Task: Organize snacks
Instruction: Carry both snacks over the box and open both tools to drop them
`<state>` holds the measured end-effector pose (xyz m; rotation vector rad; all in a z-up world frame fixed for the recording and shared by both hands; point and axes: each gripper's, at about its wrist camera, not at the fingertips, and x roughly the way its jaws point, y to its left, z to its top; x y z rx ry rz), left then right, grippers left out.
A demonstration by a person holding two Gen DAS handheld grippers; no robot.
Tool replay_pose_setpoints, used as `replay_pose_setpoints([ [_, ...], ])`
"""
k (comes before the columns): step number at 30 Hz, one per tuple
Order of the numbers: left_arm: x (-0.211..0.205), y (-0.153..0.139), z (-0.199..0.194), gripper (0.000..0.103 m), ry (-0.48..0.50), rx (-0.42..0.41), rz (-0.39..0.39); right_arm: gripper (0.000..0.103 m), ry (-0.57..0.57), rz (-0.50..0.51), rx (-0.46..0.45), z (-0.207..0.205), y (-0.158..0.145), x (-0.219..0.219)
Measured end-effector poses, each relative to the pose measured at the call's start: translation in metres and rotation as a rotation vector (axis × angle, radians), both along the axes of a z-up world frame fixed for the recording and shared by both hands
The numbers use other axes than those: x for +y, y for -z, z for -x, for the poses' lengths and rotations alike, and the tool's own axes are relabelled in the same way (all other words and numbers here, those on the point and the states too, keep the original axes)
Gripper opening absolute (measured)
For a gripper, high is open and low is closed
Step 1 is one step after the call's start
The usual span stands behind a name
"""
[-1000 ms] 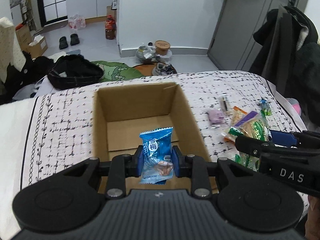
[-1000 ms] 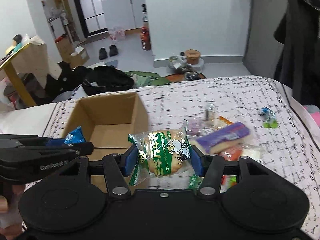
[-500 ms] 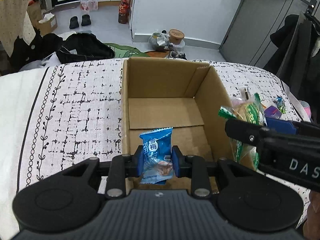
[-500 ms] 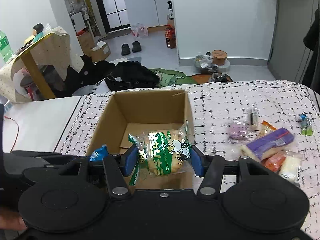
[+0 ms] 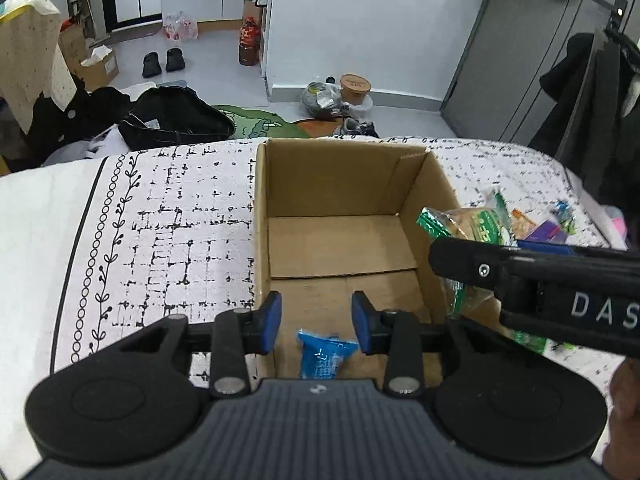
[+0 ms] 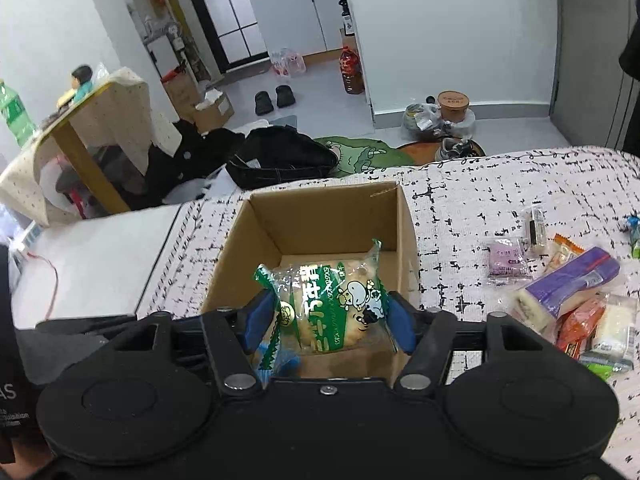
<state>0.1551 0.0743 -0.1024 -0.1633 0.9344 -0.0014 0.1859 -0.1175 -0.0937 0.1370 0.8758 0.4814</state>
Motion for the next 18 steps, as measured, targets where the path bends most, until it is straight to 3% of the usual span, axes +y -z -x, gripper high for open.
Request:
replay_pose_setpoints([
  [3, -0.001, -0.006, 0.004, 0.048, 0.008, -0.009, 0.006, 0.068, 0.018, -0.011, 0.000, 0.001, -0.001, -0.008],
  [8, -0.006, -0.016, 0.009, 0.077, -0.024, -0.043, -0.032, 0.071, 0.043, -0.015, 0.016, 0.003, -0.001, -0.026],
  [18, -0.018, -0.022, 0.011, 0.084, -0.025, -0.032, 0.016, 0.099, 0.108, 0.059, -0.010, 0.016, -0.001, -0.061],
])
